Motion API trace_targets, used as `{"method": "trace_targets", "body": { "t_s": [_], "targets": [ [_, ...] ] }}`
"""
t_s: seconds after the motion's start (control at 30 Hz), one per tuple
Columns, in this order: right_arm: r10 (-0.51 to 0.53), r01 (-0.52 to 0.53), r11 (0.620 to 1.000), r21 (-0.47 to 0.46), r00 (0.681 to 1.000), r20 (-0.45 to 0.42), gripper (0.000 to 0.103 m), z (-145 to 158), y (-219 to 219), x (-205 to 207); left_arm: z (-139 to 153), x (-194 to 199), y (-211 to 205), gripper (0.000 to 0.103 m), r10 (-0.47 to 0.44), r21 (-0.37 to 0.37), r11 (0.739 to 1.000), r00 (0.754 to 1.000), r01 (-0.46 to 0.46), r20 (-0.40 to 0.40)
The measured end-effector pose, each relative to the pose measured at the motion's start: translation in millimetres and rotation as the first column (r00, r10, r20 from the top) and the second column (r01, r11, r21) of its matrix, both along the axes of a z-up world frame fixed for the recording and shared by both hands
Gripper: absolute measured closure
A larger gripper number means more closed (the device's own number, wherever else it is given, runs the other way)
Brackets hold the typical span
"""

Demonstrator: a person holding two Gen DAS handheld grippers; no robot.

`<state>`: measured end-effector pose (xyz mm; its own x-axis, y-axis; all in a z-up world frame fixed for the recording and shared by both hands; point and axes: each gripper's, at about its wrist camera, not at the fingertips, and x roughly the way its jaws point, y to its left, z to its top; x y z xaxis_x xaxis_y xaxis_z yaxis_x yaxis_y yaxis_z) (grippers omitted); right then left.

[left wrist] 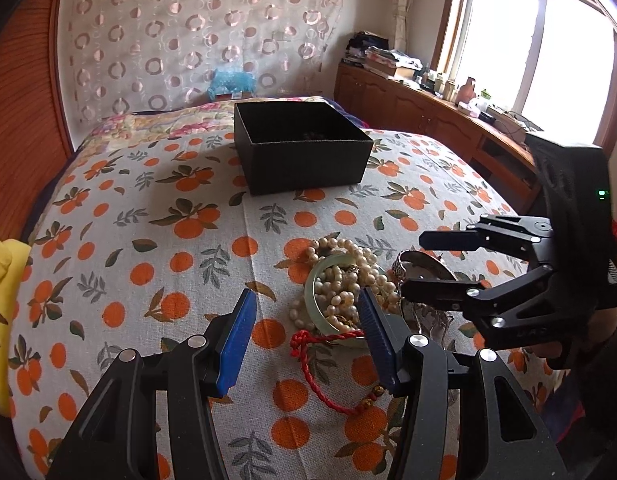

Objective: Organize jewelry
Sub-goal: 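Move both tools back to the pile and close the left tool on a pearl necklace, then lift the pearl necklace up out of the pile with the left tool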

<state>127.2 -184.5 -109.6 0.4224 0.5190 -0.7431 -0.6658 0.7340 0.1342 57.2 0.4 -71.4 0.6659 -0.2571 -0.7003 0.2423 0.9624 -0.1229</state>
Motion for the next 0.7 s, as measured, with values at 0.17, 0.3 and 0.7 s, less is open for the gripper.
{"method": "trace_targets", "body": {
  "t_s": [0.17,0.3,0.7],
  "targets": [
    [0.012,-0.011,1.000,0.019,0.999,-0.045,0.037,-3.5,-5.4,3.2,-1.4,-2.0,-4.6,0.053,-0.022,-0.010,1.000,1.000,0.022,-0.003],
    [0.002,-0.002,1.000,0.016,0.999,-0.035,0.042,-2.0,-9.8,2.1,-1.2,-3.4,-10.8,0.063,-0.053,-0.014,0.998,0.999,0.053,0.000],
    [-0.028,0.027,0.999,0.023,0.999,0.028,0.042,8.5,-15.2,-5.5,-7.0,1.0,-22.0,0.099,-0.071,0.029,0.997,0.997,0.071,-0.002]
  ]
}}
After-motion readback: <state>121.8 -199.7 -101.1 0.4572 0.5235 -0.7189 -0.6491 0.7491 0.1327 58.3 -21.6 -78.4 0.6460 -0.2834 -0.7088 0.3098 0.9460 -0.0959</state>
